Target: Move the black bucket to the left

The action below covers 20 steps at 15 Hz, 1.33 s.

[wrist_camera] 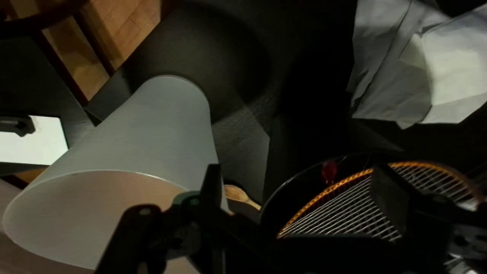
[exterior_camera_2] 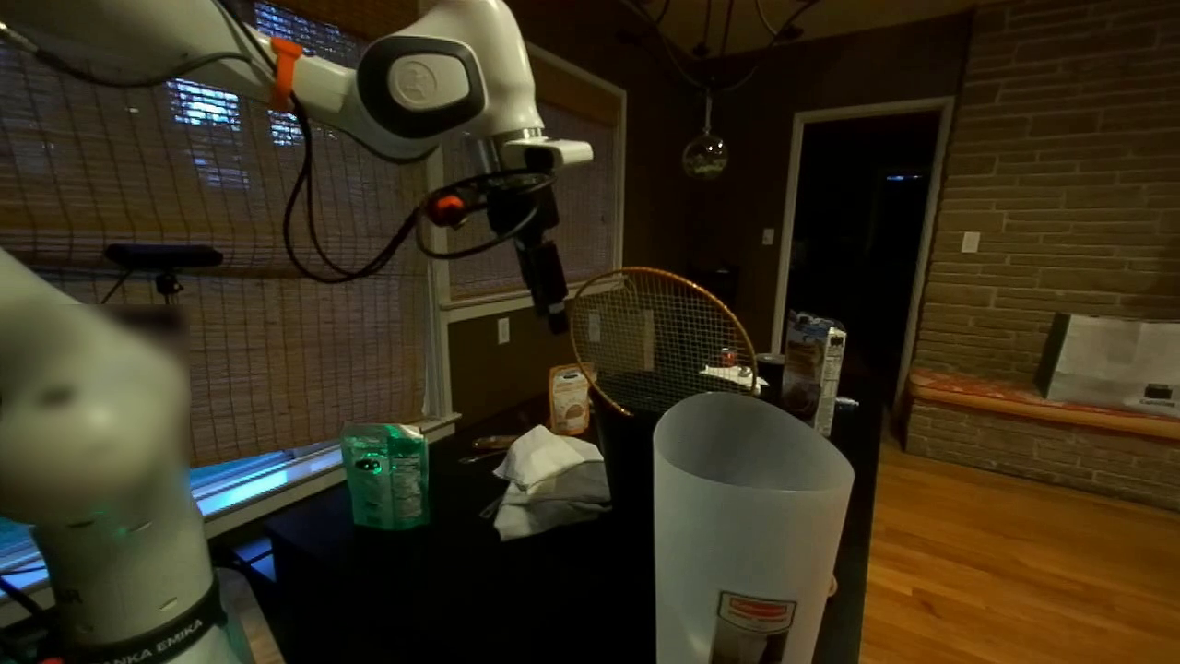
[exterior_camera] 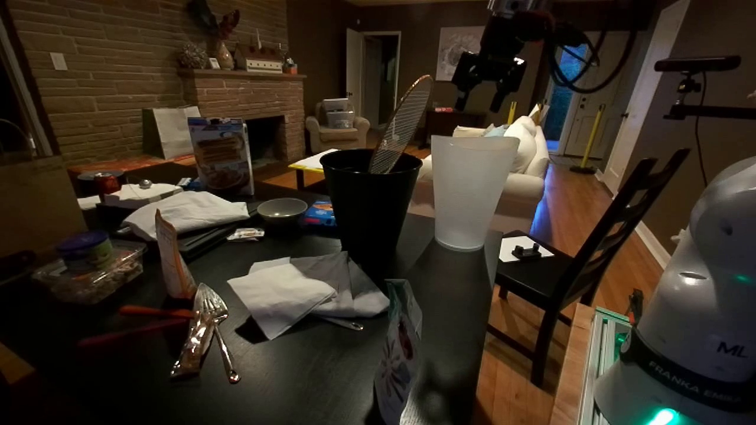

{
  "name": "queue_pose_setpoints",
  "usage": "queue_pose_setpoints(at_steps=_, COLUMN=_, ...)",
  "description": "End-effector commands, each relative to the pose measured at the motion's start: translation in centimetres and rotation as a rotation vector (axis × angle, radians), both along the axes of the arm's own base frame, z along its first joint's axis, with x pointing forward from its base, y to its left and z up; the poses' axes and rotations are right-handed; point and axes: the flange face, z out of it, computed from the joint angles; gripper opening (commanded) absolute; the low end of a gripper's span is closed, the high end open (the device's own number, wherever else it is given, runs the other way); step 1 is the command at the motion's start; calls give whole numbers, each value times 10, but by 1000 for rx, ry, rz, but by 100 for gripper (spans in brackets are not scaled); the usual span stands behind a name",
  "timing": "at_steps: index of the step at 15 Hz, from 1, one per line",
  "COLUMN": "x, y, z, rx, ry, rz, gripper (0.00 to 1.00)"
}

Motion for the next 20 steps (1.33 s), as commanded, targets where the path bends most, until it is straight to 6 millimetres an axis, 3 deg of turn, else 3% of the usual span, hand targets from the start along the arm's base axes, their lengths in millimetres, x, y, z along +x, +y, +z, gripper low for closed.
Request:
queue_pose_setpoints(at_steps=1, x=42, y=-52, z=-10, rx=52, ry=28, rz=-189, gripper=100)
queue_pose_setpoints(at_steps=4, x=61, y=-78, z=-47, rx=86, ry=63, rz=-339, gripper=100)
queue_pose_setpoints(at_steps=6, x=68, y=-79, z=-71, rx=138, ry=82, rz=-431, gripper=100)
queue_pose_setpoints(at_steps=8, x=63, y=-69, z=-76, rx=164, ry=22, rz=-520, gripper=100)
queue_pose_setpoints(at_steps=10, x=57, y=-55, z=-61, rx=90, ry=-89, rz=-516, gripper=100)
queue_pose_setpoints(at_steps=11, x=71, y=-70, z=-76, rx=118, ry=3, rz=-490, gripper=100)
queue_pose_setpoints(at_steps=14, x=67, y=-56, z=-63, rx=143, ry=-85, rz=-507, gripper=100)
queue_pose_setpoints(at_steps=20, x=69, y=-37, z=-99, rx=358, ry=-240, rz=-669, gripper=100)
